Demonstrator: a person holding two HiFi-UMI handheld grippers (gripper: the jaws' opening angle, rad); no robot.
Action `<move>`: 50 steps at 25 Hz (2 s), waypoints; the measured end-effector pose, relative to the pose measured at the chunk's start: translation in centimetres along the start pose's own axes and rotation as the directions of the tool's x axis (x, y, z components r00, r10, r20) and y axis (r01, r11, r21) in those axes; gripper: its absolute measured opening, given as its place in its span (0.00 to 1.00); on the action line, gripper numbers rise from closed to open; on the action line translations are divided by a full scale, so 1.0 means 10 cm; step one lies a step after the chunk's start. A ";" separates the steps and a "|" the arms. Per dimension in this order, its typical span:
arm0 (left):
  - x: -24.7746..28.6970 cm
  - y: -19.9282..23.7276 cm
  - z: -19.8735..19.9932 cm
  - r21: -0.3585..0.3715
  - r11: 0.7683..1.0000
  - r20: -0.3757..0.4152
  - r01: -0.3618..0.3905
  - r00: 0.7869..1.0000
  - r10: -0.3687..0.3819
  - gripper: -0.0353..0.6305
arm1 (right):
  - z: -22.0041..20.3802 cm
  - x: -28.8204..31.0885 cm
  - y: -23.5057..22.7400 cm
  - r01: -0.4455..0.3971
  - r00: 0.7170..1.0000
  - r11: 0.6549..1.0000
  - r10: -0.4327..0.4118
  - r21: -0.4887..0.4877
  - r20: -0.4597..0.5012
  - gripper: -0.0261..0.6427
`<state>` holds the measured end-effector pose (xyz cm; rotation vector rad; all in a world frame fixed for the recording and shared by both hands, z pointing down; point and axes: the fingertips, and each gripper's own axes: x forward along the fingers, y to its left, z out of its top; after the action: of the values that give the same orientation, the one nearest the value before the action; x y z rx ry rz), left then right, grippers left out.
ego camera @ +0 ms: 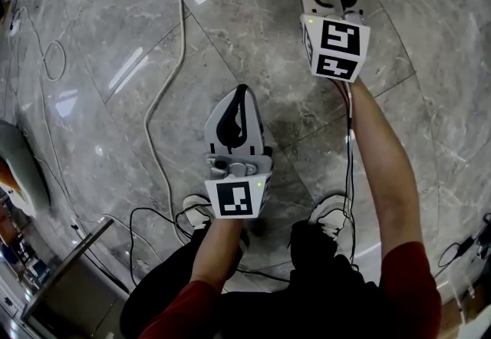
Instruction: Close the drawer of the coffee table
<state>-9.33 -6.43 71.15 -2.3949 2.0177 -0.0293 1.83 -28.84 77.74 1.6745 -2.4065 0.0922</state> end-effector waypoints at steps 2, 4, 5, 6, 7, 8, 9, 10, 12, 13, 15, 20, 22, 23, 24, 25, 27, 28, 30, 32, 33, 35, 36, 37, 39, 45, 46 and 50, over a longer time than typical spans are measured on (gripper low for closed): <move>0.00 0.00 0.00 -0.005 1.000 -0.002 -0.003 1.000 0.003 0.07 | 0.00 -0.01 0.02 -0.031 1.000 0.999 0.031 -0.016 0.006 0.44; 0.02 0.00 0.00 -0.030 0.999 -0.005 -0.009 1.000 0.009 0.07 | -0.01 -0.04 0.05 -0.064 0.998 0.997 0.064 -0.030 0.006 0.44; 0.02 0.00 0.00 -0.037 0.999 -0.004 -0.011 1.000 0.011 0.07 | -0.01 -0.07 0.07 -0.077 0.997 0.996 0.077 -0.037 0.005 0.44; 0.03 0.00 0.01 -0.034 0.999 -0.002 -0.009 1.000 0.009 0.07 | 0.00 -0.11 0.10 -0.088 0.996 0.995 0.088 -0.042 0.006 0.44; 0.03 -0.01 0.03 -0.034 0.999 0.005 -0.009 1.000 0.009 0.07 | 0.01 -0.16 0.13 -0.096 0.995 0.994 0.097 -0.044 0.009 0.44; 0.05 0.00 0.05 -0.041 0.999 0.014 -0.013 1.000 0.014 0.07 | 0.02 -0.23 0.15 -0.102 0.995 0.994 0.103 -0.043 0.012 0.44; 0.06 0.00 0.07 -0.049 0.999 0.017 -0.019 1.000 0.020 0.07 | 0.02 -0.30 0.17 -0.106 0.994 0.994 0.106 -0.039 0.016 0.44; 0.06 0.00 0.07 -0.052 0.998 0.014 -0.024 1.000 0.025 0.07 | 0.00 -0.39 0.17 -0.109 0.994 0.994 0.110 -0.031 0.021 0.44; 0.07 0.01 0.06 -0.049 0.998 0.005 -0.029 1.000 0.029 0.07 | -0.04 -0.58 0.18 -0.127 0.991 0.992 0.127 -0.002 0.038 0.44; 0.08 0.00 0.06 -0.046 0.999 0.003 -0.028 1.000 0.028 0.07 | -0.08 -0.70 0.19 -0.139 0.989 0.990 0.138 0.010 0.044 0.44; 0.08 -0.01 0.08 -0.035 0.999 0.007 -0.022 1.000 0.022 0.07 | -0.17 -0.93 0.23 -0.152 0.988 0.988 0.151 0.005 0.039 0.44; 0.08 0.02 0.08 -0.010 1.000 -0.003 -0.027 1.000 0.027 0.07 | -0.24 -1.42 0.31 -0.164 0.986 0.986 0.163 0.022 0.042 0.44; 0.07 0.01 0.08 -0.002 1.000 0.007 -0.025 1.000 0.025 0.07 | -0.23 -1.62 0.31 -0.161 0.986 0.986 0.159 0.046 0.048 0.44; 0.06 -0.01 0.08 0.007 1.000 0.013 -0.019 1.000 0.019 0.07 | -0.23 -1.73 0.30 -0.157 0.987 0.987 0.154 0.047 0.049 0.44; 0.04 -0.02 0.06 0.017 1.000 0.012 -0.012 1.000 0.012 0.07 | -0.23 -1.85 0.28 -0.149 0.988 0.988 0.147 0.047 0.046 0.44; 0.02 -0.03 0.04 0.026 1.000 0.005 -0.007 1.000 0.007 0.07 | -0.23 -1.95 0.26 -0.138 0.990 0.989 0.136 0.049 0.040 0.44; 0.00 -0.03 0.01 0.026 1.000 -0.003 -0.012 1.000 0.012 0.07 | -0.27 -2.14 0.23 -0.114 0.993 0.992 0.113 0.054 0.020 0.44; 0.00 -0.02 0.01 0.021 1.000 -0.003 -0.016 1.000 0.016 0.07 | -0.29 -2.22 0.20 -0.103 0.995 0.993 0.102 0.058 0.011 0.44; 0.00 -0.01 -0.01 0.017 1.000 -0.006 -0.018 1.000 0.018 0.07 | -0.33 -2.34 0.13 -0.074 0.997 0.994 0.074 0.080 0.005 0.44; -0.01 0.01 -0.02 0.018 1.000 -0.011 -0.023 1.000 0.023 0.07 | -0.36 -2.41 0.05 -0.036 0.999 0.993 0.036 0.115 -0.002 0.44; -0.01 0.01 -0.03 0.017 1.000 -0.013 -0.025 1.000 0.025 0.07 | -0.37 -2.44 0.01 -0.020 1.000 0.992 0.021 0.127 -0.005 0.44; -0.01 -0.01 -0.02 0.018 1.000 -0.012 -0.023 1.000 0.023 0.07 | -0.37 -2.46 -0.04 -0.002 1.000 0.990 0.003 0.139 -0.008 0.44; -0.01 -0.02 -0.01 0.022 1.000 -0.009 -0.016 1.000 0.017 0.07 | -0.37 -2.47 -0.06 0.003 1.000 0.991 -0.002 0.137 -0.008 0.44; -0.01 -0.04 0.00 0.030 1.000 -0.003 -0.006 1.000 0.006 0.07 | -0.36 -2.46 -0.07 0.004 1.000 0.991 -0.004 0.130 -0.007 0.44; -0.02 -0.08 0.01 0.057 0.998 0.002 0.019 1.000 -0.019 0.07 | -0.32 -2.44 -0.08 0.004 1.000 0.994 -0.004 0.113 -0.001 0.44; -0.04 -0.14 0.02 0.061 0.997 0.003 0.043 0.999 -0.043 0.07 | -0.26 -2.39 -0.06 0.008 1.000 0.997 -0.007 0.080 -0.009 0.26; -0.05 -0.14 0.02 0.059 0.997 0.004 0.044 0.999 -0.044 0.07 | -0.26 -2.40 -0.06 0.008 1.000 0.997 -0.007 0.079 -0.013 0.20; -0.06 -0.14 0.02 0.057 0.997 0.004 0.047 0.999 -0.047 0.07 | -0.28 -2.41 -0.04 0.010 1.000 0.998 -0.008 0.064 -0.026 0.08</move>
<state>-8.04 -5.57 70.98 -2.4053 1.9306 -0.0787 10.57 -6.38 75.47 1.7004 -2.4010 0.1908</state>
